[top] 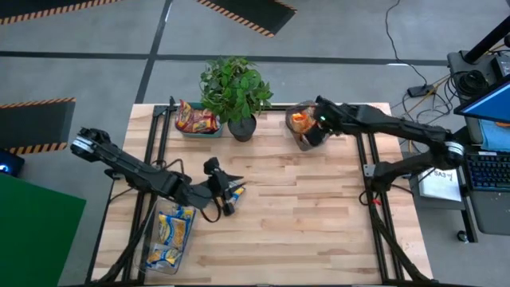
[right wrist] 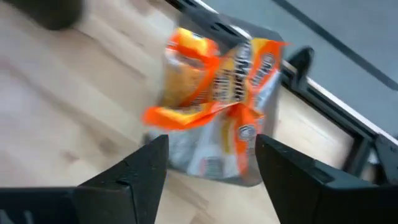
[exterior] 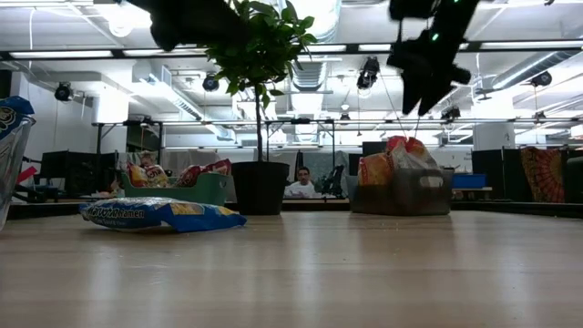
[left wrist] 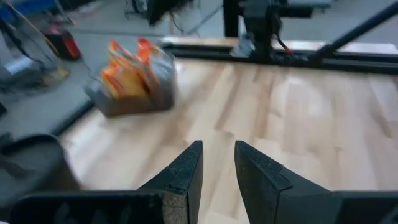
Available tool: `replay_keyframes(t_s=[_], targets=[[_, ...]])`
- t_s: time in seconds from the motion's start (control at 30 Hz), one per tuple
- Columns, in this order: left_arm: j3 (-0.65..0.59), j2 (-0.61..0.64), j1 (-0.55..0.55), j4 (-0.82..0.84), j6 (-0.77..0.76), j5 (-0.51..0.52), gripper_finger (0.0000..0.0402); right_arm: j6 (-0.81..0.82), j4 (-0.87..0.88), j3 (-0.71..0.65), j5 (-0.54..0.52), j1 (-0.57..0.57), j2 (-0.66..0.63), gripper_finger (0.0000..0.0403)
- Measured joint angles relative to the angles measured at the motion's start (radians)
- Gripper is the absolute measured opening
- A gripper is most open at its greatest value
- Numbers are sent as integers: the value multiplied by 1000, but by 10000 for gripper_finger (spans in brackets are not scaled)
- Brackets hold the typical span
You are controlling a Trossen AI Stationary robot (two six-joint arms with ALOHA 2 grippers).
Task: Sort Maruchan noodles
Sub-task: Put the blue noodle pack into the transparent bin
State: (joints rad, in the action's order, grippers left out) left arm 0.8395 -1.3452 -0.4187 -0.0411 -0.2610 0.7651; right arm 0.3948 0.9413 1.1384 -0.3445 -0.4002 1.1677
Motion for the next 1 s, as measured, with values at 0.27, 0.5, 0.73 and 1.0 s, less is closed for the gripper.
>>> replay_keyframes(t_s=[0.27,0.5,0.73,1.0], targets=[[57,-107,3,147,-286,-91,76,44,-141,-193,3,246,-267,238],[285,-310,20,785,-635,-194,76,75,-446,-392,1,452,-434,238],[483,-576,15,1178,-638,-268,76,69,-521,-430,-22,533,-475,238],[541,-693,16,1167,-556,-283,76,84,-535,-434,-24,541,-429,238]])
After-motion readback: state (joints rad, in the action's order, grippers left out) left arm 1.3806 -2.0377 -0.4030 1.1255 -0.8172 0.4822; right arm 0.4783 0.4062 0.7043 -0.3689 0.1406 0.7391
